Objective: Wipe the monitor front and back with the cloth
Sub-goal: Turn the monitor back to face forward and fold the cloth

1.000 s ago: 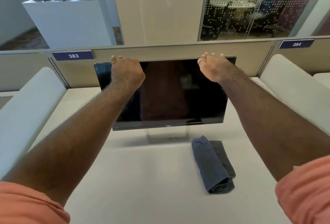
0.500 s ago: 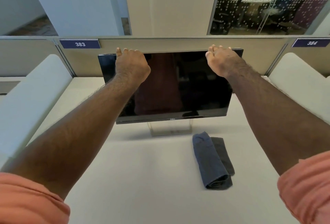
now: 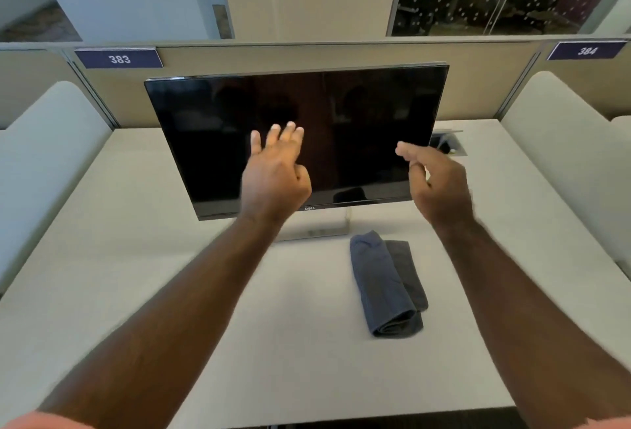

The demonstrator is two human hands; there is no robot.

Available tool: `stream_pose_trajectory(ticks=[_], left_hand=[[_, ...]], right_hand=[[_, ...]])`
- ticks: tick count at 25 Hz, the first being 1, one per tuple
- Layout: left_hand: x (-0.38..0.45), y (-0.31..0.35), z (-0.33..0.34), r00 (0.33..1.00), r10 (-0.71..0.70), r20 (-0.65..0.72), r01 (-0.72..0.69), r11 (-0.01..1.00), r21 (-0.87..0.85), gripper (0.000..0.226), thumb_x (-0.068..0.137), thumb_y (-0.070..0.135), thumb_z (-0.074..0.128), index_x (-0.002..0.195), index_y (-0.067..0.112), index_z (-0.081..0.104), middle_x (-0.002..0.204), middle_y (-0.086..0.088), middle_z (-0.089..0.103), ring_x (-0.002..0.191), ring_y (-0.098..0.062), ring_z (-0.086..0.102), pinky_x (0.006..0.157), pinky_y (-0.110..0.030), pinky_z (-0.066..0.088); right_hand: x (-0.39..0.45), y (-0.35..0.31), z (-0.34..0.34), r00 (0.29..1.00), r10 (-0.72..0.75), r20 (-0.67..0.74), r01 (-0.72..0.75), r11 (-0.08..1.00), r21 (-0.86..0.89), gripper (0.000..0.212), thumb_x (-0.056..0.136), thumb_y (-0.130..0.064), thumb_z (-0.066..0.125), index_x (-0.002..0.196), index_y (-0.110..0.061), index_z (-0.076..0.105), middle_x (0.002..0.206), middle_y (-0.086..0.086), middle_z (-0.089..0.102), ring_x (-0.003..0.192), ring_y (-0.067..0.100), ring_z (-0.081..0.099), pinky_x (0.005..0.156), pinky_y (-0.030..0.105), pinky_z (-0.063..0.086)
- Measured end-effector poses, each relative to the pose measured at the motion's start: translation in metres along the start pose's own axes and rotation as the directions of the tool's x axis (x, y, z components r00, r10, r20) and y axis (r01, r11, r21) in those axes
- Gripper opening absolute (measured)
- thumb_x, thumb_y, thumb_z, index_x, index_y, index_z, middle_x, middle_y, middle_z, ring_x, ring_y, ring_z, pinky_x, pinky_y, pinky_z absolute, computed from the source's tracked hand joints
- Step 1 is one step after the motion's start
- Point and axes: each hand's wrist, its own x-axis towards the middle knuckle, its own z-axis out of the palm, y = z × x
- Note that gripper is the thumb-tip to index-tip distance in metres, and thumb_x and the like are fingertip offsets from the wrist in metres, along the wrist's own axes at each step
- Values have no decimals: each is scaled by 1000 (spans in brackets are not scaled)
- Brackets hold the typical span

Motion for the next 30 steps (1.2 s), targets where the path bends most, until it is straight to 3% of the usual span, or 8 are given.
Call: stream_pose_trajectory(ticks=[4,8,11,15,21,23,26,30], left_hand=[[-64,35,62,934,50,354,-19,996,-90,50,85,11,46,134,14,57,142,-3,54,135,-24,44,119,-38,14],[-101,59,112,791,-51,610,122,990,-74,42,86,21,42,122,17,62,123,-5,66,112,-29,60,97,-35,43],[-111,62,143,640,-250,726,410,911,-47,40,89,30,49,127,19,54,125,-3,62,114,-27,59,91,-36,47],[-113,63,171,521,-355,776,638,766,-78,54,87,34,58,137,18,44,128,-8,60,113,-28,57,89,-36,47],[-119,67,193,511,-416,752,716,690,-105,59,90,33,57,143,13,40,140,-13,51,123,-30,53,96,-36,44],[-119,70,196,518,-417,747,728,673,-129,62,91,38,59,144,14,38,144,-12,46,125,-30,52,100,-39,45],[-120,81,200,536,-371,759,725,663,-188,66,89,42,63,145,17,38,145,-11,45,121,-27,55,98,-38,49],[-131,98,206,544,-315,778,678,712,-186,73,85,44,67,145,17,36,144,-11,44,124,-26,53,100,-42,48]], right_hand=[[-81,52,22,956,252,148,-235,964,-120,34,92,-8,48,119,-17,67,119,1,68,111,22,63,98,31,48],[-136,75,49,610,639,469,-510,770,-384,38,94,-29,50,131,-25,56,132,3,58,121,26,54,101,39,45],[-150,73,61,508,711,487,-579,700,-418,45,90,-42,55,131,-23,52,125,4,60,113,27,57,94,41,49],[-147,75,70,500,770,397,-600,638,-482,43,89,-41,59,126,-21,53,119,3,60,106,26,59,86,37,50],[-139,81,67,504,698,509,-796,604,-39,7,89,-19,56,89,-14,61,88,5,65,79,21,61,67,34,49],[-141,87,61,533,712,456,-811,583,37,8,90,-17,54,96,-19,59,94,4,65,85,21,63,71,37,51],[-155,104,48,489,804,339,-870,475,130,31,94,-14,51,124,-20,51,113,7,63,96,23,63,74,37,55],[-179,117,38,523,820,233,-826,555,-101,49,93,-13,50,141,-21,41,131,10,52,109,27,56,86,41,52]])
